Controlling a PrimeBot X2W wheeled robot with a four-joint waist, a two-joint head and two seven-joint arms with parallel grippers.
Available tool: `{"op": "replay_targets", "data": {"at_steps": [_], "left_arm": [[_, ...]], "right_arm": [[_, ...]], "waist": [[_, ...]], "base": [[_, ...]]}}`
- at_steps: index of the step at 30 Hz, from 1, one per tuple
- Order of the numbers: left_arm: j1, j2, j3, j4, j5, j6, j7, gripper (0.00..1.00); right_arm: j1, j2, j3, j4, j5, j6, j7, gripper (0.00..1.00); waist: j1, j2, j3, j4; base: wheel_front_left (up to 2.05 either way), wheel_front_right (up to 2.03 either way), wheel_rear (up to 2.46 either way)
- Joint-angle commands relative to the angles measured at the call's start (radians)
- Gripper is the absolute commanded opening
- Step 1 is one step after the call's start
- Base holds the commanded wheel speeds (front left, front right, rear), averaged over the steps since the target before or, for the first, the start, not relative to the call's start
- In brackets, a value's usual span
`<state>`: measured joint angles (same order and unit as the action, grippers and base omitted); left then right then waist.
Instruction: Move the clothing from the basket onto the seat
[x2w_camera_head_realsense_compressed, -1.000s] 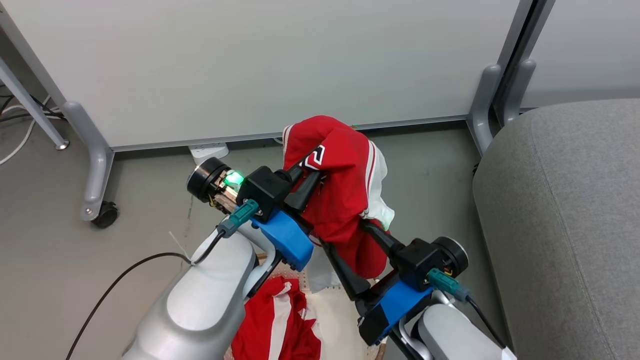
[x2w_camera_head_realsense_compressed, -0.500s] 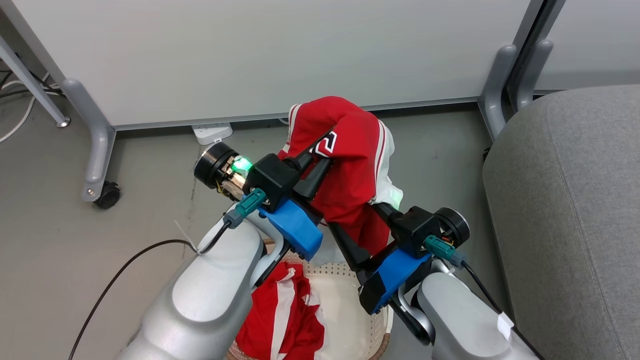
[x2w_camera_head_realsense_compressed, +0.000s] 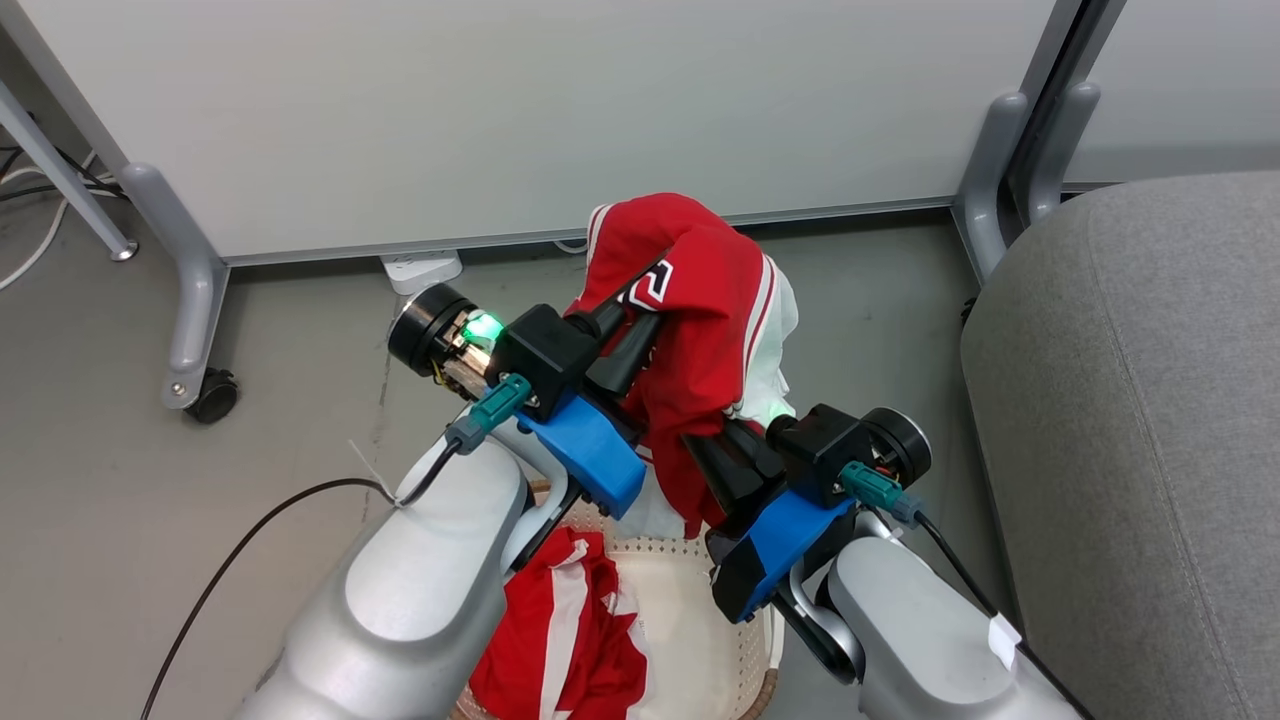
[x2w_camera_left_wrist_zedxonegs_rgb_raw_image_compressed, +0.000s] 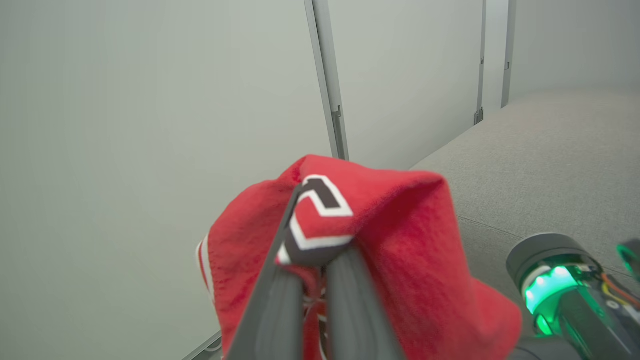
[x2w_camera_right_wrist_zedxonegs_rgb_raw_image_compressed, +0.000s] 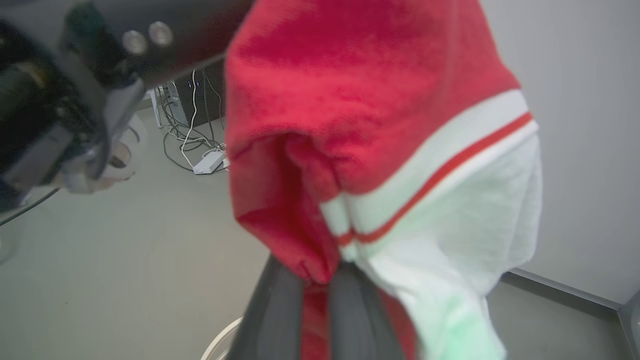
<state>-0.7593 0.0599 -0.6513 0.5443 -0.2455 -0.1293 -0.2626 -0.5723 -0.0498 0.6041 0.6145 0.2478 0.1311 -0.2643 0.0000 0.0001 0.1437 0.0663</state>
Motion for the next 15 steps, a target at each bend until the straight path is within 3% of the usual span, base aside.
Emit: {"op": "replay_targets", "data": {"at_steps": [1, 10, 11, 12, 15], "left_arm": [[-0.006, 0.002, 0.007, 0.0, 0.0, -0.002, -0.003, 0.0], [-0.01, 0.002, 0.008, 0.008, -0.003, -0.002, -0.003, 0.0], [-0.011, 0.002, 0.01, 0.009, -0.003, -0.002, -0.003, 0.72], [-0.013, 0.002, 0.013, 0.005, 0.001, -0.002, -0.003, 1.0], [-0.013, 0.001, 0.016, 0.008, 0.005, -0.002, -0.003, 1.0]], "right_arm": [[-0.002, -0.001, 0.003, 0.0, 0.006, -0.001, 0.0, 0.0], [-0.014, -0.001, 0.007, -0.006, 0.011, -0.001, 0.0, 0.0], [-0.014, -0.001, 0.008, -0.007, 0.011, -0.001, 0.0, 0.0], [-0.014, -0.001, 0.008, -0.008, 0.013, -0.001, 0.0, 0.0], [-0.016, -0.001, 0.009, -0.011, 0.016, -0.001, 0.0, 0.0]], "waist": [[0.0, -0.0001, -0.001, -0.001], [0.0, -0.0001, 0.004, -0.002], [0.0, -0.0001, 0.004, -0.002], [0.0, -0.0001, 0.005, -0.002], [0.0, -0.0001, 0.007, -0.002]], "base": [[0.0, 0.0, 0.0], [0.0, 0.0, 0.0], [0.0, 0.0, 0.0], [0.0, 0.0, 0.0], [0.0, 0.0, 0.0]]}}
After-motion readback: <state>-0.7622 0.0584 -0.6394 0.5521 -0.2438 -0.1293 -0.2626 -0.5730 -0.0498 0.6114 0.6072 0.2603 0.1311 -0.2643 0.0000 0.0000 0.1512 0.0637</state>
